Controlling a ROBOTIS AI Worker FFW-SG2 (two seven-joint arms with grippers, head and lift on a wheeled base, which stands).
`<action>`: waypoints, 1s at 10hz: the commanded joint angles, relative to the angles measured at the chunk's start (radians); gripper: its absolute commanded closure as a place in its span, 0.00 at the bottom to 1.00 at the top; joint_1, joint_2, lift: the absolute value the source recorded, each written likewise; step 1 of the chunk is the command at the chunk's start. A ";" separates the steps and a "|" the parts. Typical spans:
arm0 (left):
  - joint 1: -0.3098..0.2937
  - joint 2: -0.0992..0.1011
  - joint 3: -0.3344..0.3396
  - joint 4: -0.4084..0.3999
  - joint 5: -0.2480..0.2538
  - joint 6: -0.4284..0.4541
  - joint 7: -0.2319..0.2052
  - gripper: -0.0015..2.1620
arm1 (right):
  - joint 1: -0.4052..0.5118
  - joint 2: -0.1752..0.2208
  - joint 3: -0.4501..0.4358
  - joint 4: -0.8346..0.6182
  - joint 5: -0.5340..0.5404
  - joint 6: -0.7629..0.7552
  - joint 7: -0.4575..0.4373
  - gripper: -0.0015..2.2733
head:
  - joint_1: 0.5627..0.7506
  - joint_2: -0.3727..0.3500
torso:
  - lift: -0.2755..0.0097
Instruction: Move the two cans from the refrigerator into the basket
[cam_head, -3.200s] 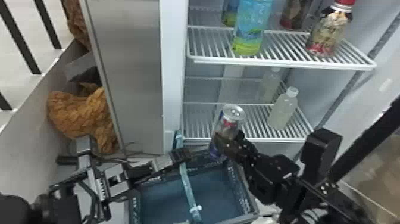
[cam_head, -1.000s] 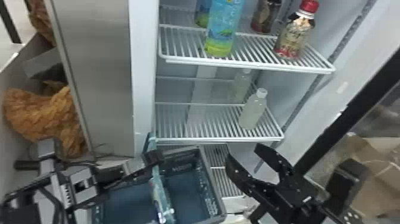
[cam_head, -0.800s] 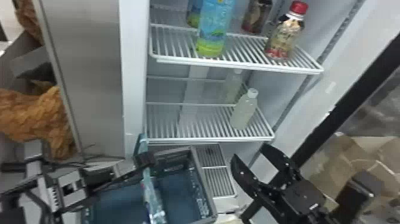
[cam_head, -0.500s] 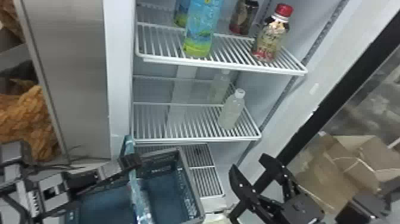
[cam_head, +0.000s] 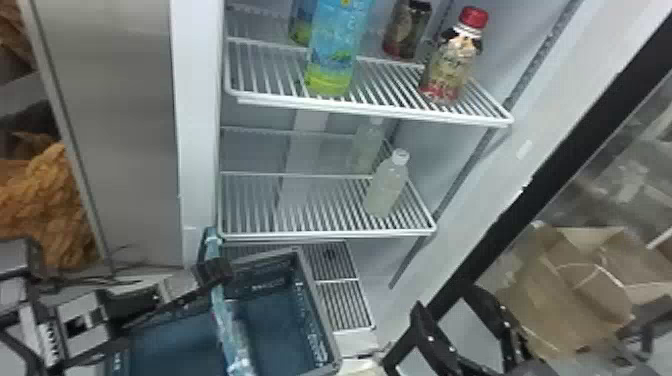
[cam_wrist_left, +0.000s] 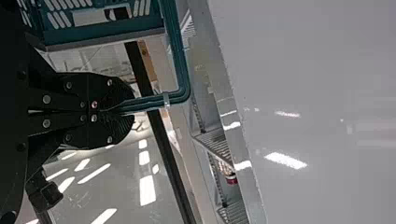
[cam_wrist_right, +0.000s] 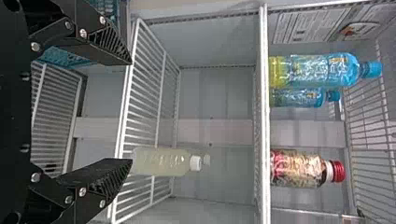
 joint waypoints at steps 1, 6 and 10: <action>0.001 -0.001 0.002 0.000 0.001 0.000 0.000 0.56 | 0.021 0.001 -0.013 0.026 -0.004 -0.045 0.009 0.15 | 0.70 0.03 | 0.20; 0.006 -0.009 0.012 -0.002 0.005 -0.002 -0.002 0.56 | 0.036 0.009 -0.009 0.031 -0.008 -0.065 0.010 0.15 | 0.70 0.03 | 0.20; 0.008 -0.010 0.014 -0.002 0.007 -0.002 -0.002 0.56 | 0.026 0.009 -0.009 0.036 -0.004 -0.063 0.010 0.15 | 0.70 0.03 | 0.20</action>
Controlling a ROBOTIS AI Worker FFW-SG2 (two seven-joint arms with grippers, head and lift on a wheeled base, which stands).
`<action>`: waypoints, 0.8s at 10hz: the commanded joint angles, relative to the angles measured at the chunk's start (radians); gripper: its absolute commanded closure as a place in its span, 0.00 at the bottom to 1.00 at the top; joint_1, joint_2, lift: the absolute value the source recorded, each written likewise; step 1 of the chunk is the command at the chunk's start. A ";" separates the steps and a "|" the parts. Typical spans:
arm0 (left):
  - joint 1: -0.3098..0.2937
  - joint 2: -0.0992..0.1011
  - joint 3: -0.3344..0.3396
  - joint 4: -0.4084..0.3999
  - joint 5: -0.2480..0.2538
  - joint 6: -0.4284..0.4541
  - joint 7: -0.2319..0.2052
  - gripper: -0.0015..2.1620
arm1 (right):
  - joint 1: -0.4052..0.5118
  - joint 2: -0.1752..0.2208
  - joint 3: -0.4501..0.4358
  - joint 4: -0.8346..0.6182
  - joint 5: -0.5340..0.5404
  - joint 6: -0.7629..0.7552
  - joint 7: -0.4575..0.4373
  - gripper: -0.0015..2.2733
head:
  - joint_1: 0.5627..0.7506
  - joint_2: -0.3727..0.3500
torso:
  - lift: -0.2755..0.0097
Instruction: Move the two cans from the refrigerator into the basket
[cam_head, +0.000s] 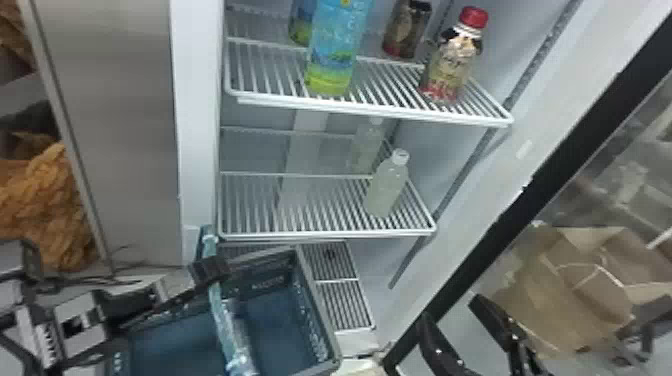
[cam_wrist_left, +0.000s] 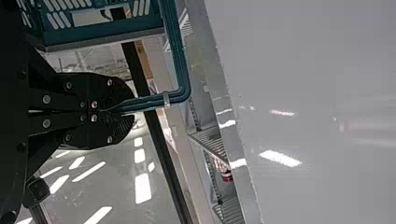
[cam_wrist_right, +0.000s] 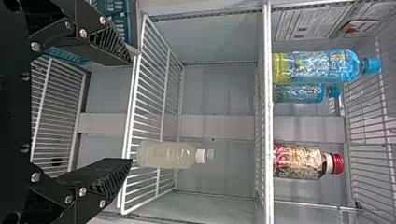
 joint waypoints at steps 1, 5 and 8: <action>0.000 -0.001 0.000 -0.001 0.000 0.000 0.001 0.56 | -0.001 0.000 0.000 0.002 0.002 0.000 0.000 0.15 | 0.70 0.03 | 0.20; 0.000 -0.001 0.000 -0.001 0.002 0.000 0.000 0.56 | -0.009 0.000 0.000 0.004 0.004 0.000 0.003 0.15 | 0.70 0.03 | 0.20; 0.000 -0.001 0.000 -0.001 0.004 0.000 0.000 0.56 | -0.013 0.000 0.000 0.009 0.000 0.002 0.006 0.15 | 0.70 0.03 | 0.20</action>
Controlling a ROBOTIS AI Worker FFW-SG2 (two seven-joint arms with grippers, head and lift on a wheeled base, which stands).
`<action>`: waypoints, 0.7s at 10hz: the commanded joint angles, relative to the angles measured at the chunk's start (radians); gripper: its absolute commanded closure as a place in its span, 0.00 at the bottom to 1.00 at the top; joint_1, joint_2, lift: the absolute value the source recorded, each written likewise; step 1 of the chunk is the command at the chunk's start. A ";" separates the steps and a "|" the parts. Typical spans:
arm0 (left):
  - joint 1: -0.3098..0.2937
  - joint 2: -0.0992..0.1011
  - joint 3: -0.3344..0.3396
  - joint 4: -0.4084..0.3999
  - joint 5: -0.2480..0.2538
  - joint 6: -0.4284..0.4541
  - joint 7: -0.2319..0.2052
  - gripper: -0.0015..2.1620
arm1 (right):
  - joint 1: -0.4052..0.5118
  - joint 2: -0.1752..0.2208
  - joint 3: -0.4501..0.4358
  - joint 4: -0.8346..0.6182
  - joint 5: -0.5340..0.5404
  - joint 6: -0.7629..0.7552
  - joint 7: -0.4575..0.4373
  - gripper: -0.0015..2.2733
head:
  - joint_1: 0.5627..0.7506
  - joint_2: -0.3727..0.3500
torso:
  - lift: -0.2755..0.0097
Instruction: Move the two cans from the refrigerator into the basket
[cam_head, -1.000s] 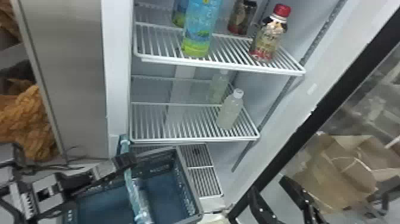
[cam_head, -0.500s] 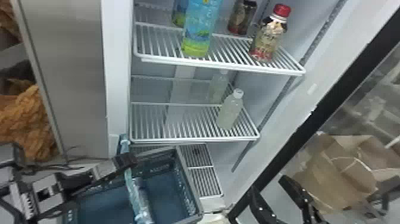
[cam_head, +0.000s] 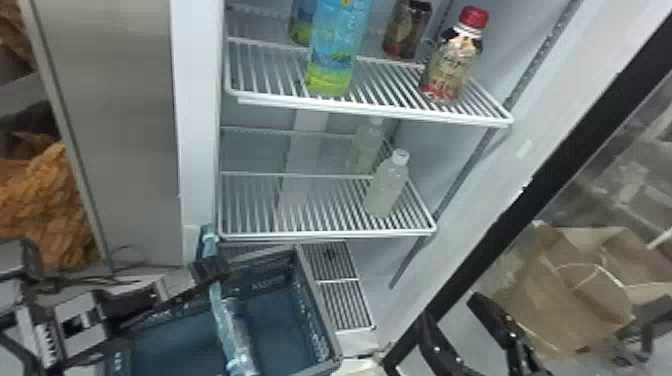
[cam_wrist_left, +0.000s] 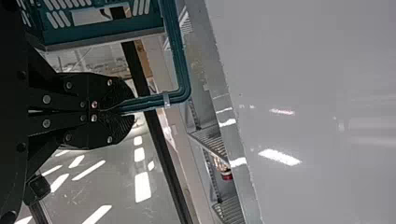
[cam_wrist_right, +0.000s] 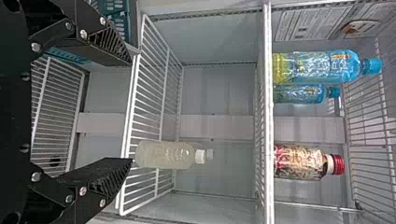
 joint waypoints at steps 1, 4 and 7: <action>0.000 0.000 0.000 0.000 0.000 0.000 0.000 0.56 | -0.003 0.000 0.000 0.003 0.001 -0.002 0.000 0.15 | 0.70 0.03 | 0.20; 0.000 0.000 0.000 0.000 0.000 0.000 0.000 0.56 | -0.005 -0.002 0.000 0.005 -0.001 0.000 0.002 0.15 | 0.70 0.03 | 0.20; 0.000 0.000 0.000 0.000 0.000 0.000 0.000 0.56 | -0.007 0.000 0.000 0.010 -0.001 0.000 0.002 0.15 | 0.70 0.03 | 0.20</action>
